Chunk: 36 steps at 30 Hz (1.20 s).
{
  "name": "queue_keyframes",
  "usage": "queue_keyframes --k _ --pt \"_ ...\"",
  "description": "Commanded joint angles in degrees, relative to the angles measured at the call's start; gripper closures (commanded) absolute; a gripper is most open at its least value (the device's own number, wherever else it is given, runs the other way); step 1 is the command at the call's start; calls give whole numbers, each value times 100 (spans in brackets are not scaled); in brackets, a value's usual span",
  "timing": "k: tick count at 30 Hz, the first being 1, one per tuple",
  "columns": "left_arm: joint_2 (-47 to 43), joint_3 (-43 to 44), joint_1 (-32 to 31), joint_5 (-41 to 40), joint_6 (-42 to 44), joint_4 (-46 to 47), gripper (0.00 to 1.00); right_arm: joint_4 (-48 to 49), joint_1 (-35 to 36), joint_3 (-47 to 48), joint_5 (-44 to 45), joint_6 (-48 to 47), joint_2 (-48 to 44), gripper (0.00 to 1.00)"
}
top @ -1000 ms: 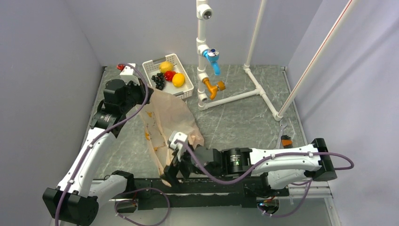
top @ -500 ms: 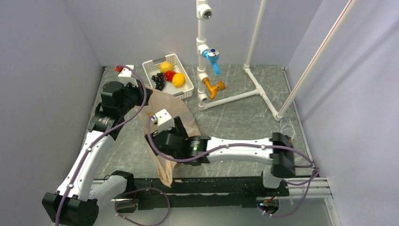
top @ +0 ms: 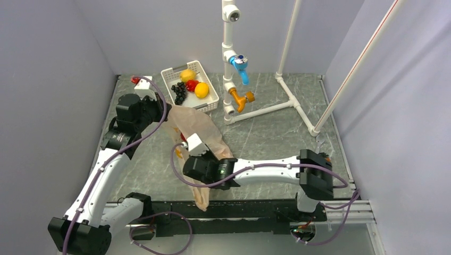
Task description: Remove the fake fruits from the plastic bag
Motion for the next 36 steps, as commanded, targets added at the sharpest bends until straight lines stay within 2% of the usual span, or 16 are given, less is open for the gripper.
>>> queue_keyframes --k 1,2,4,5,7,10,16,21,23,25,27,28,30,31,33,36 --pt "124 242 23 24 155 -202 84 505 68 -654 -609 110 -824 70" --pt "123 258 -2 186 234 -209 70 671 63 -776 -793 157 -938 70" --pt "70 310 -166 370 339 -419 33 1035 63 -923 -1015 148 -1097 72" --pt "0 249 -186 592 276 -539 22 1144 62 -966 -1074 129 -1162 73" --pt "-330 -26 -186 912 33 -808 13 1287 38 -1040 -1156 57 -1231 79" --pt "-1125 -434 -187 1462 -311 -1253 3 1533 -24 -1239 -1338 -45 -1300 82" --pt "-2939 -285 -183 1593 -687 -2321 1 1944 -358 -1649 -1929 236 -1450 83" --pt "-3432 230 -187 1444 -877 -3515 1 2234 -405 -1844 -2057 276 -1514 82" --pt "-3591 193 -182 1509 -1112 -3635 1 2192 -423 -1817 -2022 276 -1536 82" --pt "-3823 -140 -186 1842 -1569 -3272 1 2247 -420 -1846 -2044 249 -1628 82" --pt "-4056 -696 -179 2244 -2075 -2513 4 2418 -429 -1926 -2163 215 -1731 74" --pt "-4102 -1065 -186 2537 -2367 -1971 8 2492 -439 -1930 -2258 192 -1761 68" --pt "-4122 -1759 -188 3269 -2955 -780 21 2489 -506 -1881 -2491 239 -1821 65" --pt "-4137 -2007 -187 3347 -3148 -370 25 2515 -554 -1892 -2597 286 -1880 67" --pt "-4211 -2437 -183 3264 -3253 40 26 2697 -672 -2059 -2870 379 -2051 80" --pt "-4148 -2968 -194 3356 -3468 828 16 2825 -844 -2136 -3266 526 -2207 88"
